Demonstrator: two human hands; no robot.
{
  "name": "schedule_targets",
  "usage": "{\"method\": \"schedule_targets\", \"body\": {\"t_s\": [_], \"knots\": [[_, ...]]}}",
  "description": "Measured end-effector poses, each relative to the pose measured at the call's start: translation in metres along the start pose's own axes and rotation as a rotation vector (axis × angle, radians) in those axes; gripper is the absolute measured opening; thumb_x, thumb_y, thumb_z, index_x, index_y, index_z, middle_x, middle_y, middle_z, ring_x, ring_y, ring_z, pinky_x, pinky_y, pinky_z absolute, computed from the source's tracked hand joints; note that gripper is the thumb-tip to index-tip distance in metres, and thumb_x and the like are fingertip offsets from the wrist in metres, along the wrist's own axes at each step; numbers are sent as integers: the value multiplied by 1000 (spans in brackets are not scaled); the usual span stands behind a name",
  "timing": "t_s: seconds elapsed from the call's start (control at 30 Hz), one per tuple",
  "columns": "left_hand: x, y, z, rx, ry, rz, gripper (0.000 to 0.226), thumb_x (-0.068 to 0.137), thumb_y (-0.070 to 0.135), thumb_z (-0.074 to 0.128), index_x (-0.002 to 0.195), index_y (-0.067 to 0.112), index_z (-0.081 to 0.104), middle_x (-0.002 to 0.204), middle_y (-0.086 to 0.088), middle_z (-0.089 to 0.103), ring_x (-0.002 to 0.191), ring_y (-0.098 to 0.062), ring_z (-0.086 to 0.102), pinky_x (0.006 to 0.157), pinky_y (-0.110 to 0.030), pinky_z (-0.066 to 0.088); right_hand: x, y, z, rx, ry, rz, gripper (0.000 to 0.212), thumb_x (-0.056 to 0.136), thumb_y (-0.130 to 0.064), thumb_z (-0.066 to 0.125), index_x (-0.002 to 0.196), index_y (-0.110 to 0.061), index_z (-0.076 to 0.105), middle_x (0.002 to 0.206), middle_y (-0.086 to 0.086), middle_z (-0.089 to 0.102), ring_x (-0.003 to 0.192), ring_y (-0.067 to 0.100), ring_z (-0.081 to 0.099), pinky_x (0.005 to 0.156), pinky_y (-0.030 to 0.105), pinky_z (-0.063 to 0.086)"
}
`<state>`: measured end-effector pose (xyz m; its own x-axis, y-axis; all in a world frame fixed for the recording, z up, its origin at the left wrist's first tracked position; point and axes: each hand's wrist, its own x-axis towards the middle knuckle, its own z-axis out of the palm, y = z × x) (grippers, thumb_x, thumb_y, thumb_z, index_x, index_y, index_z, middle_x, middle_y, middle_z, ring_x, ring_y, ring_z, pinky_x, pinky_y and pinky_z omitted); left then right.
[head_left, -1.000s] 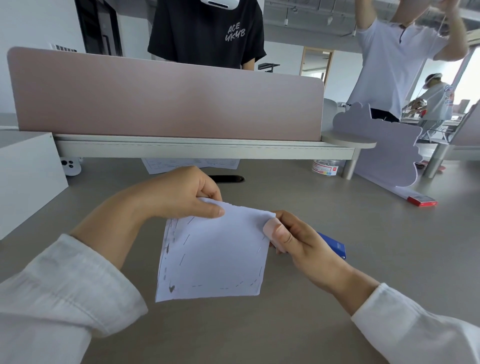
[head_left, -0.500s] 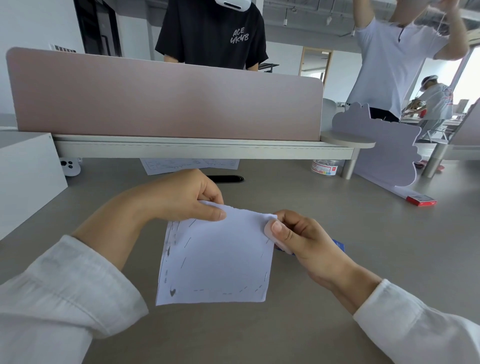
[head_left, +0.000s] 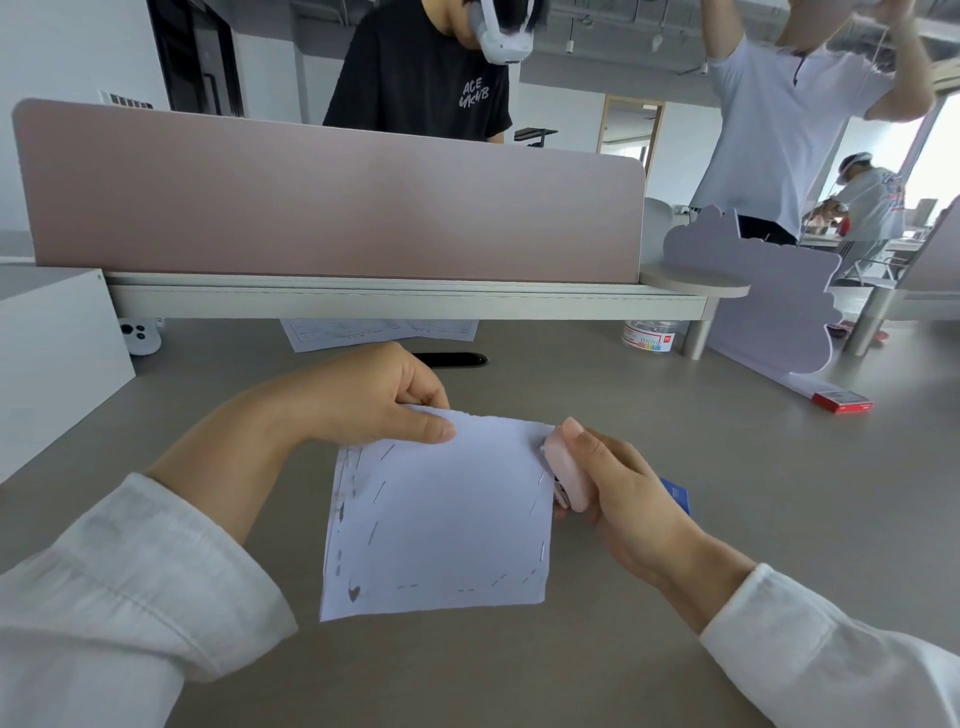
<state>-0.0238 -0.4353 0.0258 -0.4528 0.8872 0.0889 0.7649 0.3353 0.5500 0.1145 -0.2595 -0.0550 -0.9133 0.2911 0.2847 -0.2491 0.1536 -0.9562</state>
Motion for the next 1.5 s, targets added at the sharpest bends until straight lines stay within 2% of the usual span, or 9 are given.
{"method": "schedule_targets", "body": {"t_s": [0.17,0.47,0.63,0.7,0.8,1.03,1.17,1.33,1.5], "knots": [[0,-9,-6,-79,-6,-32,29,81,25,64,54,33,65,45,17,57,42,-2,43,47,-15,32,2,1,-3,188,16,67,54,83,-55,44,77,-3,60,63,4,59,58,16,52,54,22,44],[-3,-20,-12,-158,-21,-45,20,70,42,60,73,25,70,78,-8,73,69,-23,57,69,-38,40,4,6,-4,188,-7,126,57,80,-54,41,86,-1,60,67,6,61,62,19,52,60,25,44],[-5,-38,-26,-126,105,-110,26,78,45,54,81,21,64,97,-18,69,78,-22,56,77,-37,40,0,8,0,-381,-81,49,69,86,-64,28,65,-1,46,61,7,46,60,16,43,68,27,38],[-5,-46,-31,-100,167,-143,25,83,43,53,82,20,63,100,-17,68,80,-22,56,79,-37,40,-3,10,5,-464,-90,99,69,81,-70,27,81,-7,55,71,9,57,64,12,50,67,26,41],[-5,-53,-32,-60,165,-173,26,83,46,52,79,21,61,91,-21,65,74,-21,50,74,-36,37,-5,14,11,-357,-147,200,61,87,-55,26,99,-1,51,76,10,69,69,15,63,64,28,44],[0,-50,-27,-9,162,-186,23,89,35,49,78,18,61,80,-20,59,64,-19,43,67,-33,34,-1,6,4,313,-211,286,42,93,-23,24,73,-3,55,57,15,58,49,24,53,50,26,46],[0,-45,-23,18,150,-200,23,90,33,49,78,15,59,63,-2,43,53,-16,30,58,-27,27,-1,4,2,333,-326,213,33,72,-28,38,68,-4,60,59,11,59,52,18,55,52,22,47],[2,-45,-22,27,142,-195,23,89,34,50,76,18,58,69,-11,49,58,-18,36,62,-29,31,-1,8,-2,377,-390,138,44,56,-41,62,75,-2,62,63,7,63,55,17,59,54,22,49],[3,-47,-20,46,129,-205,23,90,34,50,79,15,59,75,-18,53,58,-17,39,62,-30,33,-2,7,-2,-19,-334,98,26,73,-28,42,70,-7,58,58,3,57,57,14,51,62,25,43]]}}
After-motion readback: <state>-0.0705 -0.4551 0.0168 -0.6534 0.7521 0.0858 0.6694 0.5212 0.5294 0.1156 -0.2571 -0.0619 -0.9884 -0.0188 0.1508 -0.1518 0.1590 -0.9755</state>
